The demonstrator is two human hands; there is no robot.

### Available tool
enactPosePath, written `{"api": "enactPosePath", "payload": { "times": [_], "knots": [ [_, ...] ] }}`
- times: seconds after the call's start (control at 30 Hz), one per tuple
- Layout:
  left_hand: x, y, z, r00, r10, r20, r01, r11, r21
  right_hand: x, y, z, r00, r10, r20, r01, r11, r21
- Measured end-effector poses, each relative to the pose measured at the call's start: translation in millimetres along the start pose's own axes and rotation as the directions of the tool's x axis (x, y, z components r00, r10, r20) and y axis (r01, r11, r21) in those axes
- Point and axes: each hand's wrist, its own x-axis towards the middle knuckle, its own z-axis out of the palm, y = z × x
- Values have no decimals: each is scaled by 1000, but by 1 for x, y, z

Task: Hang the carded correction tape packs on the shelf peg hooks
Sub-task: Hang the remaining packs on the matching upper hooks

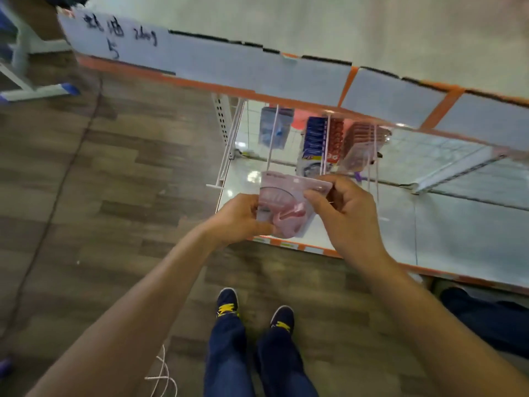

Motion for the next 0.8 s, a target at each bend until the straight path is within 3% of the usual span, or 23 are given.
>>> {"api": "enactPosePath", "payload": {
  "times": [0.13, 0.33, 0.63, 0.8],
  "knots": [
    [8, -47, -3, 995, -95, 38, 92, 994, 67, 6, 38, 29, 997, 69, 34, -67, 997, -46],
    [14, -96, -15, 987, -158, 17, 158, 987, 29, 12, 63, 72, 990, 107, 90, -102, 993, -57],
    [19, -148, -50, 984, -172, 46, 175, 982, -74, 37, 91, 147, 962, 178, 207, -121, 958, -260],
    [32, -178, -71, 986, -166, 14, 166, 985, -43, 59, 104, 186, 944, 279, 176, -226, 936, -269]
  ]
}}
